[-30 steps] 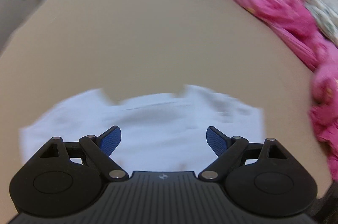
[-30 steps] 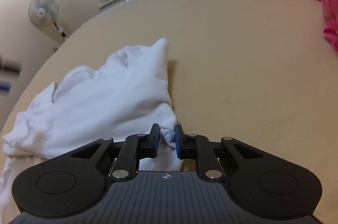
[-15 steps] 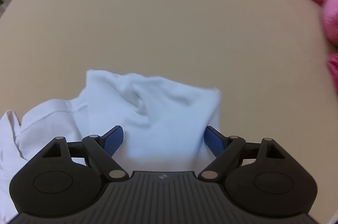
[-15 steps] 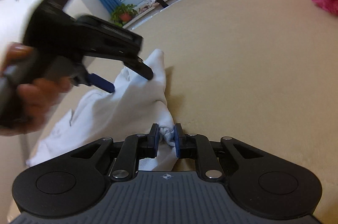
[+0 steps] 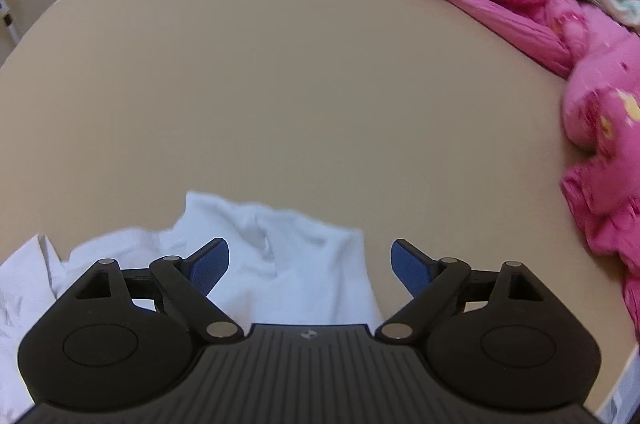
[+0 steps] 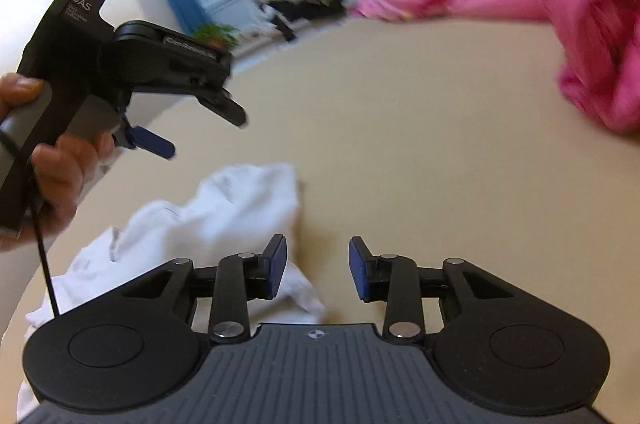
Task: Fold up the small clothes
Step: 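Release the fold with the right gripper and pull both grippers back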
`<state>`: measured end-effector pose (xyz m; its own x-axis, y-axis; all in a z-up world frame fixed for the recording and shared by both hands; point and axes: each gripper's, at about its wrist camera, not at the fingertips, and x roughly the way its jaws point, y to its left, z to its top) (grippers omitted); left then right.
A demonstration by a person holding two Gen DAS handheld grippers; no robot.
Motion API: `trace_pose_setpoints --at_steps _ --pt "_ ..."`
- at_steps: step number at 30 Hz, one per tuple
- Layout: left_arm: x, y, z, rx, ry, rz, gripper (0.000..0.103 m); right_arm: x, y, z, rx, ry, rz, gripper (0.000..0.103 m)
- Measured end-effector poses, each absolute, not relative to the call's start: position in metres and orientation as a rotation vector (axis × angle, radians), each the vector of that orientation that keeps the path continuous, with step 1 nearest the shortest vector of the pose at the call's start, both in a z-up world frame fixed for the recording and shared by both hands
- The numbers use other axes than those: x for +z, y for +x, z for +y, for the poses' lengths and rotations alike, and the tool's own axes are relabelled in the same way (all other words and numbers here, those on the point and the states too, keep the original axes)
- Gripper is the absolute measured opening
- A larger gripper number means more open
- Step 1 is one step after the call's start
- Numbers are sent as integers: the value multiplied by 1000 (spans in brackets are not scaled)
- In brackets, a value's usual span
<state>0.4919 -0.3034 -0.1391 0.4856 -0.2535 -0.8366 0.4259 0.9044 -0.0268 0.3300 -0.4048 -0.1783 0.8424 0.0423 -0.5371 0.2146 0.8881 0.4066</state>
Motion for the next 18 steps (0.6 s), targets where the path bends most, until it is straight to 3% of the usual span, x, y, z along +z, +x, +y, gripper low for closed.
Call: trace_pose_setpoints --at_steps 10,13,18 --pt "-220 472 -284 -349 268 1135 92 -216 346 -383 -58 365 701 33" --pt "-223 481 -303 -352 292 1120 97 -211 345 -391 -87 388 742 25" --pt "-211 488 -326 -343 321 1094 97 -199 330 -398 -130 412 834 26"
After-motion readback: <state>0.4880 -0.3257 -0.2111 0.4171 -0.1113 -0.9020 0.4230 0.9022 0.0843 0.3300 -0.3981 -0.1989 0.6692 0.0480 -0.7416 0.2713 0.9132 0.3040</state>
